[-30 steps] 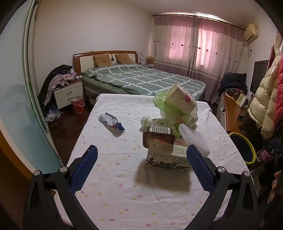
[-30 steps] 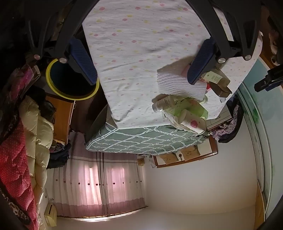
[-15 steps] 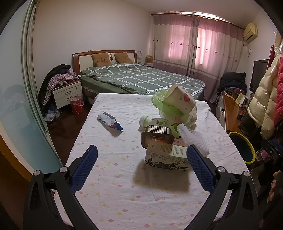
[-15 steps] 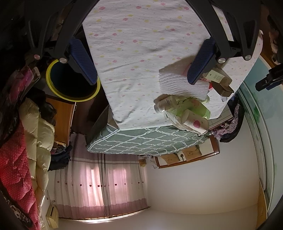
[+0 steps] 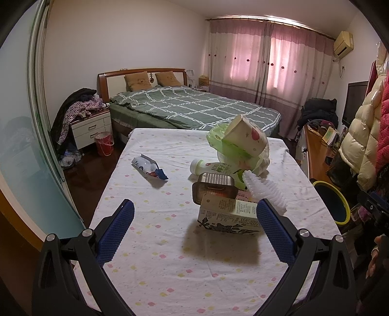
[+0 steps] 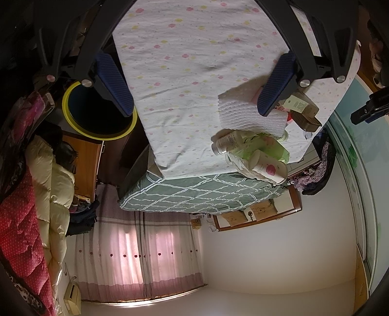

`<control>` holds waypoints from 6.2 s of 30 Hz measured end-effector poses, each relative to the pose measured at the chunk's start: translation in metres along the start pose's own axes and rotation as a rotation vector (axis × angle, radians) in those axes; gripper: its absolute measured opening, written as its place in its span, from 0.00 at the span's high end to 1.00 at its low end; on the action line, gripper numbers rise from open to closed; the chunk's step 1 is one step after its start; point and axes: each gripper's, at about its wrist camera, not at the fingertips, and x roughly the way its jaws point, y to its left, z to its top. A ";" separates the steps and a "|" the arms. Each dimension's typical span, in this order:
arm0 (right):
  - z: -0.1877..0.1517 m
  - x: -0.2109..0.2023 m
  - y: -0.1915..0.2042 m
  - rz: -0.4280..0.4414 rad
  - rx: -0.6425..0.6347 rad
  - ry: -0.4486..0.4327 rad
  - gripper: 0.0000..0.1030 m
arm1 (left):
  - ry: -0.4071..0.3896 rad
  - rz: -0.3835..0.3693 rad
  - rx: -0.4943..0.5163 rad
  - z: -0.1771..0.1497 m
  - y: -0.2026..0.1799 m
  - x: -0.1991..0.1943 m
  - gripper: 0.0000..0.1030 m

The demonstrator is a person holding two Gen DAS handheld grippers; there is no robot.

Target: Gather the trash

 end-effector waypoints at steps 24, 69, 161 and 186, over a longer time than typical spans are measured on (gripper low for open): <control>0.000 0.001 0.000 -0.001 0.002 -0.002 0.06 | 0.002 0.000 0.002 0.001 -0.002 0.001 0.04; -0.003 0.086 0.076 0.153 -0.092 0.112 0.06 | 0.028 0.058 -0.073 0.003 0.043 0.028 0.04; 0.016 0.175 -0.181 -0.282 0.288 0.121 0.64 | 0.222 -0.063 0.038 0.014 -0.039 0.154 0.04; 0.017 0.178 -0.171 -0.275 0.272 0.129 0.64 | 0.209 -0.070 0.045 0.034 -0.021 0.189 0.34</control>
